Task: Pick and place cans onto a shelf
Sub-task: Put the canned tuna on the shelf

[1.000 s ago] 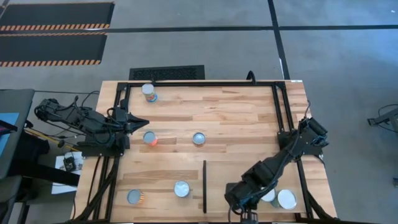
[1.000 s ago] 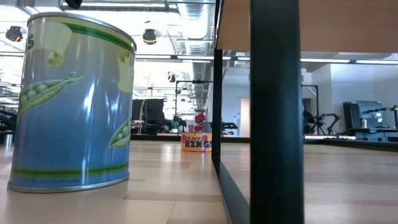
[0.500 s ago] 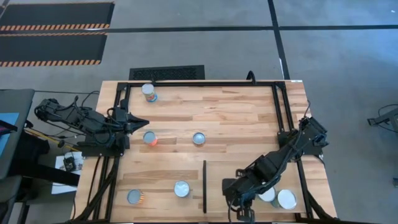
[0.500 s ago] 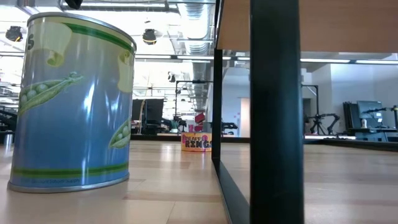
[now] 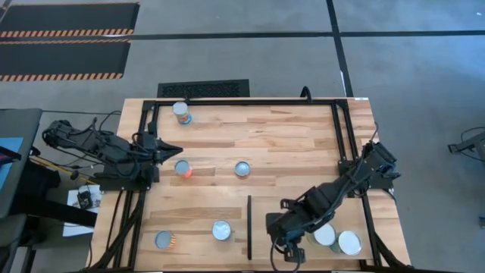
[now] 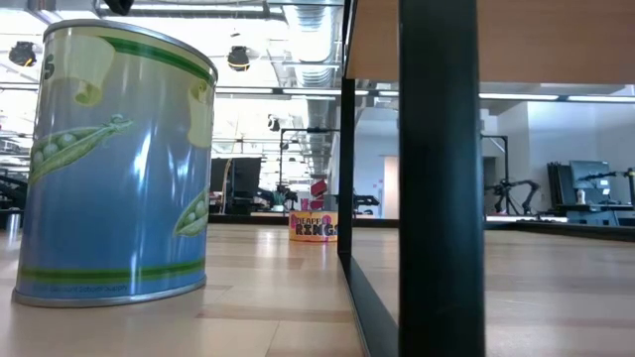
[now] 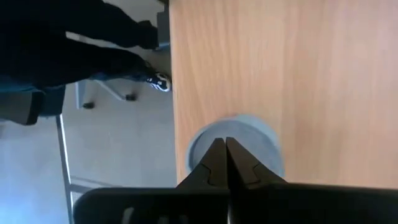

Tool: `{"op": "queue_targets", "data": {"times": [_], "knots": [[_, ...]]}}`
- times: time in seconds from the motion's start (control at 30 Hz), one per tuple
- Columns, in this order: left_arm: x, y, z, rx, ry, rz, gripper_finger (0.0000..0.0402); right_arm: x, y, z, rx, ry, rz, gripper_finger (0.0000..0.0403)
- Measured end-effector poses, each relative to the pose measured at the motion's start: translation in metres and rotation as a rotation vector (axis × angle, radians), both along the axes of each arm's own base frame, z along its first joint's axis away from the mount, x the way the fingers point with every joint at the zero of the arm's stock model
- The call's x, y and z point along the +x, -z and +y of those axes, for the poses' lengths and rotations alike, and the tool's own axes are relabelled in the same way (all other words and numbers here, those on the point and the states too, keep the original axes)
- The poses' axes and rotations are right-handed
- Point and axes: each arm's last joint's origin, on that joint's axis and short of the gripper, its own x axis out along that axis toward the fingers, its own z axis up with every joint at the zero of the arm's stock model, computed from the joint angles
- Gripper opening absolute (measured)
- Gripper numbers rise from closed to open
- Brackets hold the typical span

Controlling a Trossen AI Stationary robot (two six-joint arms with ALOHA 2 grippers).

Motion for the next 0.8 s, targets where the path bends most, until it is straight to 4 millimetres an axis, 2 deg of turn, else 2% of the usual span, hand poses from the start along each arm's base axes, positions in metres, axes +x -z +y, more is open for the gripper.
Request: {"op": "queue_targets", "data": {"times": [0.4,0.7,0.8], "knots": [[0.002,0.001,-0.001,0.009,0.002,0.008,0.0,-0.014,0.019,0.005,-0.013,-0.014,0.167,0.0002],[0.002,0.001,-0.001,0.01,0.002,0.008,0.0,-0.02,0.02,0.002,-0.009,-0.023,0.236,0.0002],[0.002,0.001,-0.001,0.01,0.001,0.008,0.0,-0.019,0.013,0.003,0.005,-0.029,0.213,0.0003]]}}
